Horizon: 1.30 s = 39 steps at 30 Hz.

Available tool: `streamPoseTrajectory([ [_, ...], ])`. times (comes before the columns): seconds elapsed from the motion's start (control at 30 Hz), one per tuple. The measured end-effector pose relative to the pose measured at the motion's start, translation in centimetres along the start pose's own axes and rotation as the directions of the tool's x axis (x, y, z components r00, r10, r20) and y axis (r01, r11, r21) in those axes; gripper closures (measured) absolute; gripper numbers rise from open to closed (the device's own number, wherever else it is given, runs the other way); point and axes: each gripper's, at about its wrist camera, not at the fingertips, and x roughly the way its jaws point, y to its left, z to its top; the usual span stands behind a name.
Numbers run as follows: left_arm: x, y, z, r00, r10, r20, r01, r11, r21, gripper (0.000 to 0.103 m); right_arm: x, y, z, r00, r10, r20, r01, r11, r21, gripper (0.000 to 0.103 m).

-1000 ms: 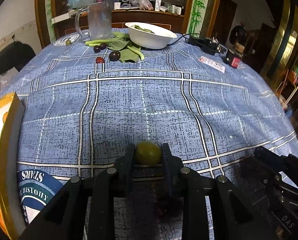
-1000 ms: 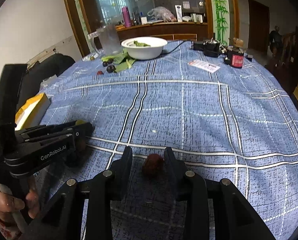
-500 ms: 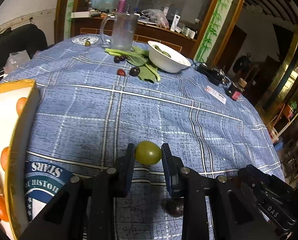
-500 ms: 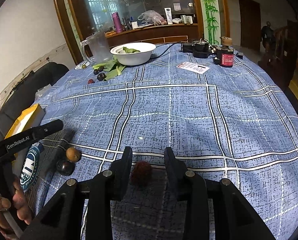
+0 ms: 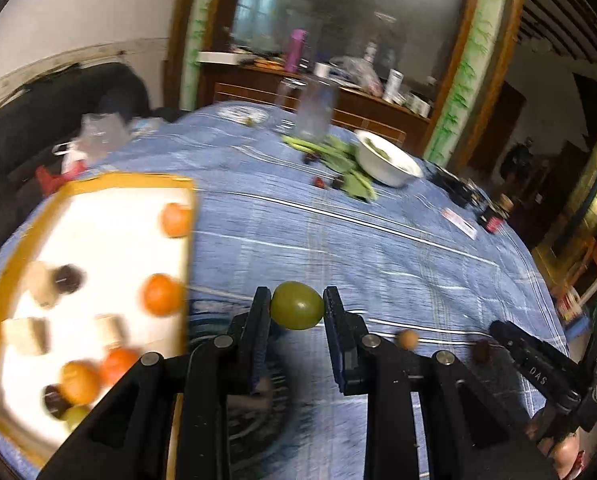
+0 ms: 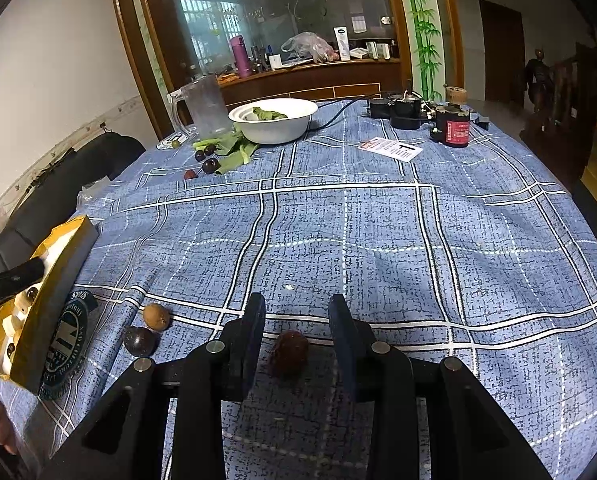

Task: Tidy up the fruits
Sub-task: 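Carry the grape into the tray and open the left tool while the right tool drops the date there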

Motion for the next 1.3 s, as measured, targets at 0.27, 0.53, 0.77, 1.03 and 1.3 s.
streamPoseTrajectory([
  [0.27,-3.4,7.3,-0.3,0.996,0.084,0.022,-0.08,0.988,-0.134,0.077,-0.9,-1.1,0.0,0.997,0.075,0.023,-0.077,0.994,0.072,0.073],
  [0.53,-5.6,11.5,-1.1,0.99,0.13,0.05,-0.119,0.976,-0.185,0.077,-0.7,-3.7,-0.5,0.927,0.376,0.003,-0.355,0.87,0.342,0.072],
  [0.77,-5.3,12.0,-1.5,0.993,0.111,0.041,-0.102,0.977,-0.188,0.077,0.1,0.0,-0.7,0.988,0.115,-0.107,-0.104,0.989,0.108,0.072],
  [1.03,-5.7,13.2,-1.6,0.986,0.161,0.034,-0.152,0.97,-0.188,0.077,0.0,2.8,-0.9,0.995,-0.022,-0.098,0.017,0.999,-0.052,0.091],
  [1.3,-6.0,15.2,-2.2,0.985,0.169,0.019,-0.161,0.962,-0.22,0.077,0.2,3.5,-1.2,0.99,-0.084,-0.11,0.071,0.99,-0.12,0.066],
])
